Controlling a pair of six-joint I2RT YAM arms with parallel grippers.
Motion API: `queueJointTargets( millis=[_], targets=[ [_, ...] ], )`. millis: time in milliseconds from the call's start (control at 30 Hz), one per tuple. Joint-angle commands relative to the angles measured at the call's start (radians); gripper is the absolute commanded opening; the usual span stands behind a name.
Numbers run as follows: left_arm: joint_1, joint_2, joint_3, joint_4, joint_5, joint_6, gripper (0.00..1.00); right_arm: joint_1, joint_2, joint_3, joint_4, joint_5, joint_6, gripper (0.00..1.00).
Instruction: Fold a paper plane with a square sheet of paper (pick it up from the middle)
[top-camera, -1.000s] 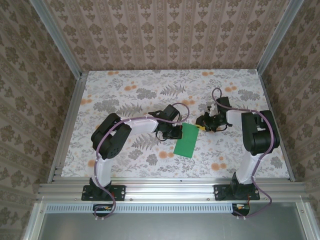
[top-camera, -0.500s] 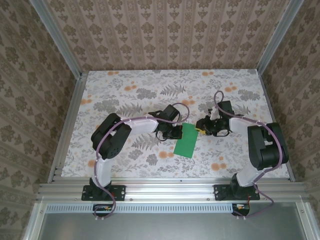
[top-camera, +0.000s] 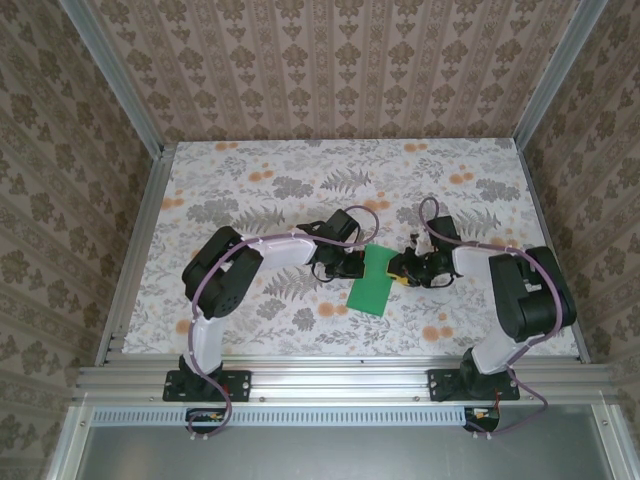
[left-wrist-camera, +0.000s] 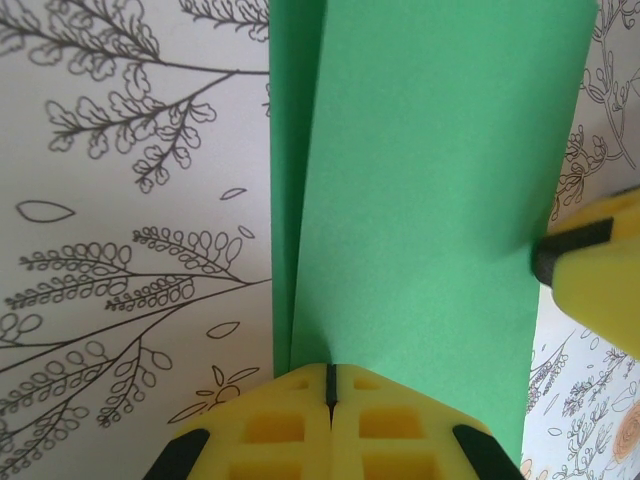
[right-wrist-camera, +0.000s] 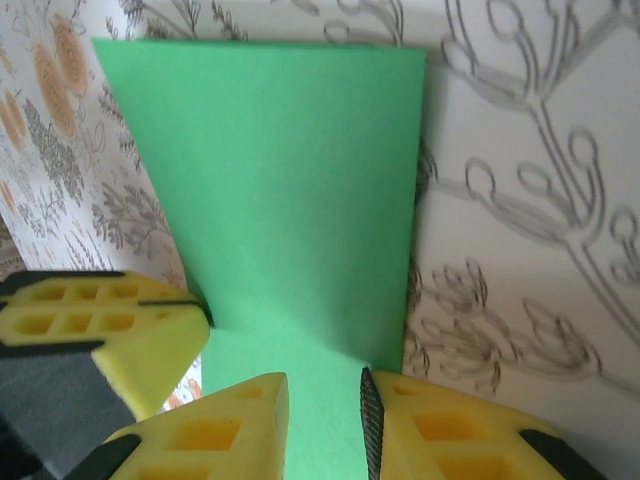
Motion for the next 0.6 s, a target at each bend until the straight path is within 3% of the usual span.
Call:
queueJointTargets(
  millis=[0,167,333,567],
  targets=[
    [-0.016,0.019,-0.015,-0.104,-0.029,0.021,0.00,0.011,-0.107,-0.040,-0.016,0.006,0.035,0.28],
    [-0.016,0.020,-0.014,-0.100,-0.028,0.020,0.00,0.063,-0.199,-0.114,0.036,-0.011,0.094,0.29],
    [-0.017,0.025,-0.012,-0.097,-0.023,0.019,0.00,0.123,-0.144,-0.161,0.133,-0.016,0.143,0.29],
    [-0.019,0.019,-0.020,-0.096,-0.027,0.018,0.00,0.154,-0.104,-0.179,0.093,0.052,0.128,0.28]
  ],
)
